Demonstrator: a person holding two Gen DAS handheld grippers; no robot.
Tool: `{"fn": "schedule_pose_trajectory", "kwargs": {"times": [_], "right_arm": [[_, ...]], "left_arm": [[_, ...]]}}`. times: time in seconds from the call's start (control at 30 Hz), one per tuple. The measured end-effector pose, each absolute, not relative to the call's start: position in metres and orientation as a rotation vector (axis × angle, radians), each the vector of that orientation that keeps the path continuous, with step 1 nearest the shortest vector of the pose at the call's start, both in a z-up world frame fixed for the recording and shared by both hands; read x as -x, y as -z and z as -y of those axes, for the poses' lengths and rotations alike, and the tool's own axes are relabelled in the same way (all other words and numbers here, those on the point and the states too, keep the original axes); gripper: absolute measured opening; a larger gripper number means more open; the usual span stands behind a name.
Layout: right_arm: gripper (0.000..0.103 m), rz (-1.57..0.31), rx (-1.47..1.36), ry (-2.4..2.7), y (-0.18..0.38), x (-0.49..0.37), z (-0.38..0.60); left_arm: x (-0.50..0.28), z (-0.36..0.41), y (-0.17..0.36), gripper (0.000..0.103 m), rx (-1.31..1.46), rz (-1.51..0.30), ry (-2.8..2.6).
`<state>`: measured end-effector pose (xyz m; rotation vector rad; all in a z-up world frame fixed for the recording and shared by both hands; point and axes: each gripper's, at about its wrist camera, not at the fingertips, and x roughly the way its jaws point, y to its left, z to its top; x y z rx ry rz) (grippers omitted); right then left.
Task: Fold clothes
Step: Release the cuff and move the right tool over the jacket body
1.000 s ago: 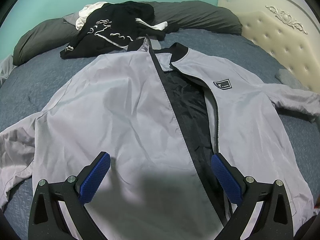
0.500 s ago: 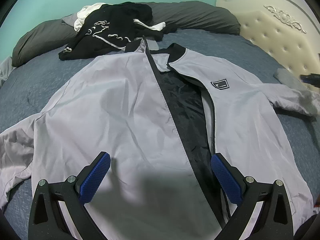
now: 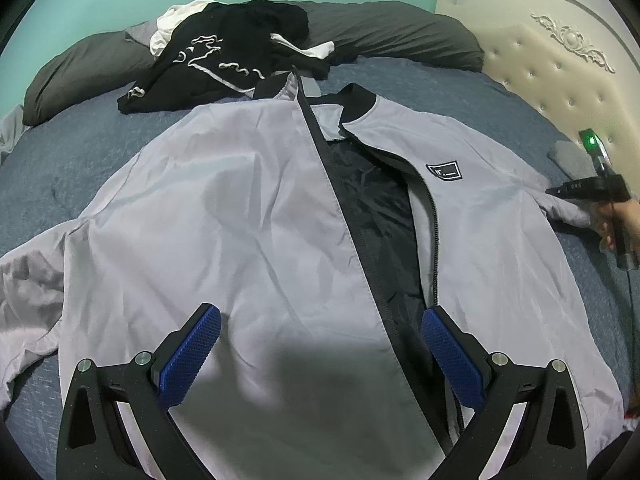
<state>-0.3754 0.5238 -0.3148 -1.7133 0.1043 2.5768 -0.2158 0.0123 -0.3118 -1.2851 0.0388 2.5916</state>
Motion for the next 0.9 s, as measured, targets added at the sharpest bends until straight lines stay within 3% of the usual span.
{"fn": "schedule_pose_trajectory", "kwargs": {"times": [0.27,0.4,0.5,0.63,0.77,0.9], "right_arm": [[0.021,-0.140,1.524,-2.673,0.292,0.375,-0.532],[0.021,-0.171,1.618,-2.604,0.305,0.387,-0.535],[0.021,-0.220,1.531,-2.637,0.295,0.384,-0.536],[0.023,-0.143,1.455,-2.786,0.270,0.375,-0.502],[0.024,-0.243,1.476,-2.938,0.262,0.368,-0.450],[0.037,-0.310,1.610,-3.020,0.271,0.368,-0.388]], "left_arm": [[0.216,-0.012,0.313,0.103,1.288,-0.046,-2.589],[0.217,-0.011,0.312,0.103,1.287,-0.035,-2.591],[0.217,-0.010,0.311,0.103,1.281,-0.027,-2.596],[0.216,-0.010,0.309,0.103,1.278,-0.023,-2.596],[0.213,-0.008,0.303,0.103,1.262,-0.016,-2.607],[0.212,0.000,0.297,0.103,1.262,-0.009,-2.622]]}}
